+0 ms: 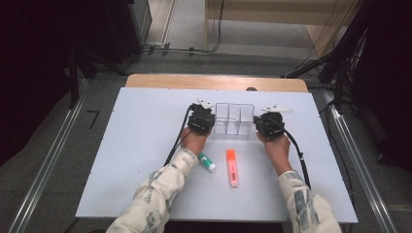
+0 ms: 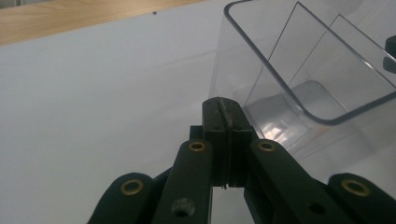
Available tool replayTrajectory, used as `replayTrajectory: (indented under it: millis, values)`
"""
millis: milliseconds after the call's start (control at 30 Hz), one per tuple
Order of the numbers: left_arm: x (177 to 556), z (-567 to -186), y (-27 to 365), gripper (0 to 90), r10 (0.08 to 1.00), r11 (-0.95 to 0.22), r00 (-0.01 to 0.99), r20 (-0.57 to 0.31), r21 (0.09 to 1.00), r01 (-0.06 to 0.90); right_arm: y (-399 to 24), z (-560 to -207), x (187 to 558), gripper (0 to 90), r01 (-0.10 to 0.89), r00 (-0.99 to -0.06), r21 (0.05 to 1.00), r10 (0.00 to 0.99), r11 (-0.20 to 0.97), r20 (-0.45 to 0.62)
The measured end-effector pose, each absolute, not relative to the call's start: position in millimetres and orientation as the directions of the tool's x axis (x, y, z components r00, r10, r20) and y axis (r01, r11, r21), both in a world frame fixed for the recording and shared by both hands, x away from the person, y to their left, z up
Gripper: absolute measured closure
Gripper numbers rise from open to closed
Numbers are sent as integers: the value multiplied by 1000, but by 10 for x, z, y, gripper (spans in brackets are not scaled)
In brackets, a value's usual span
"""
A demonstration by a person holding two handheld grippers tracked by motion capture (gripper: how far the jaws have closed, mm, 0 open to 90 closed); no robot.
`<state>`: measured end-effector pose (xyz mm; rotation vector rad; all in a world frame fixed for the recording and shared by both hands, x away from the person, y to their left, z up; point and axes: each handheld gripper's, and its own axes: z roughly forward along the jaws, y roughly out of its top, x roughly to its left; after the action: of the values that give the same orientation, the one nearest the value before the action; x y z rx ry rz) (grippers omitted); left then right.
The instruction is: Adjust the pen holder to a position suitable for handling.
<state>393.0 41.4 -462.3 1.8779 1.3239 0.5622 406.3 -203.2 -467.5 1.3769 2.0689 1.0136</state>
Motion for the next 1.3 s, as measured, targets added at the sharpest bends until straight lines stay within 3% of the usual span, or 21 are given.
replayTrajectory:
  millis: [267,633,1300]
  values:
    - [3657,-4602,799,900,935,-182,350,-56,773,608,-1635,-4685,3894,881,571,-448,778,894,261,29]
    - [3637,-4630,777,900,934,-166,350,-75,776,609,-1614,-4680,3884,881,582,-439,773,898,253,36]
    - [3600,-4629,200,900,889,-255,455,-55,765,591,-2252,-4690,3698,881,604,-361,777,930,181,64]
